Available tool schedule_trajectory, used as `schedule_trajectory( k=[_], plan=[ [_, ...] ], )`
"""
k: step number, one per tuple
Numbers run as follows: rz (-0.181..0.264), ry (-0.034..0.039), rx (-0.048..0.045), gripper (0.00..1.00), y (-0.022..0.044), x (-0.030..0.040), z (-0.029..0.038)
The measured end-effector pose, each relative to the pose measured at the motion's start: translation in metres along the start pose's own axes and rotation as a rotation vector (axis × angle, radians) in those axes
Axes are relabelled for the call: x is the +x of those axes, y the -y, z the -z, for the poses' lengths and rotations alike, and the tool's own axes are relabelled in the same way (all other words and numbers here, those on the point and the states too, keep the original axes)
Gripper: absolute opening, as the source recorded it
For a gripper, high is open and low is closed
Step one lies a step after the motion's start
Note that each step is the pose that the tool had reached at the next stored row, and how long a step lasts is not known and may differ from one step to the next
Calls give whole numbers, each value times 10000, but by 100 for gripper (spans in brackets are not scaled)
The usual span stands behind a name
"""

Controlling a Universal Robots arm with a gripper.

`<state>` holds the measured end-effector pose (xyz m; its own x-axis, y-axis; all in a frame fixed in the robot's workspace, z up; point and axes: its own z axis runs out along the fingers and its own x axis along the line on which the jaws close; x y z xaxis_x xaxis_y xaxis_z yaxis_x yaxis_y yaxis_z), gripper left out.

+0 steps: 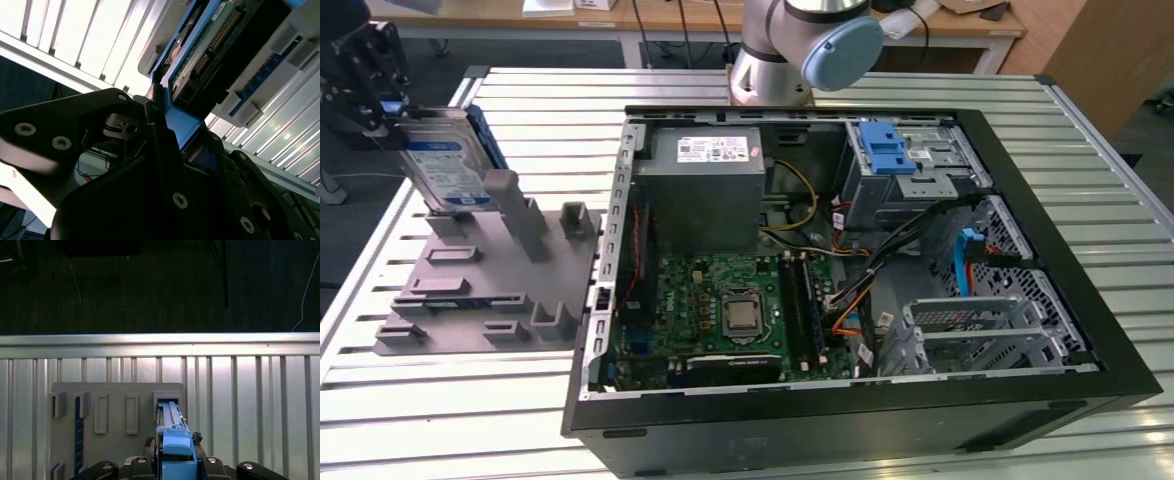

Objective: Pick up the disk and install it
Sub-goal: 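Pick up the disk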

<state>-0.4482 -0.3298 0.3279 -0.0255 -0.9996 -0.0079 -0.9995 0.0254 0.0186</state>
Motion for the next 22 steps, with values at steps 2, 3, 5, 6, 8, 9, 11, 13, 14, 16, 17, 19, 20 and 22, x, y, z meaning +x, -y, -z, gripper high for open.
schedule_trajectory(
  k=[2, 3, 5, 6, 8, 9, 11, 13, 14, 16, 17, 19, 20, 22],
  plan=[
    [0, 0, 0, 36, 0, 0, 9],
    [0, 0, 0, 36, 0, 0, 13],
    [0, 0, -1, 36, -1, 0, 22],
    [0, 0, 1, 36, -1, 0, 26],
    [0, 0, 0, 36, -1, 0, 33],
    [1, 0, 0, 36, -1, 0, 37],
    [0, 0, 0, 36, -1, 0, 44],
    [0, 0, -1, 36, -1, 0, 52],
    [0, 0, -1, 36, -1, 0, 57],
    [0, 0, 0, 36, -1, 0, 66],
    [0, 0, 0, 36, -2, 0, 70],
    [0, 0, 0, 36, -2, -1, 80],
    [0, 0, 0, 36, -2, -1, 85],
    [0, 0, 0, 36, -2, -1, 96]
  ],
)
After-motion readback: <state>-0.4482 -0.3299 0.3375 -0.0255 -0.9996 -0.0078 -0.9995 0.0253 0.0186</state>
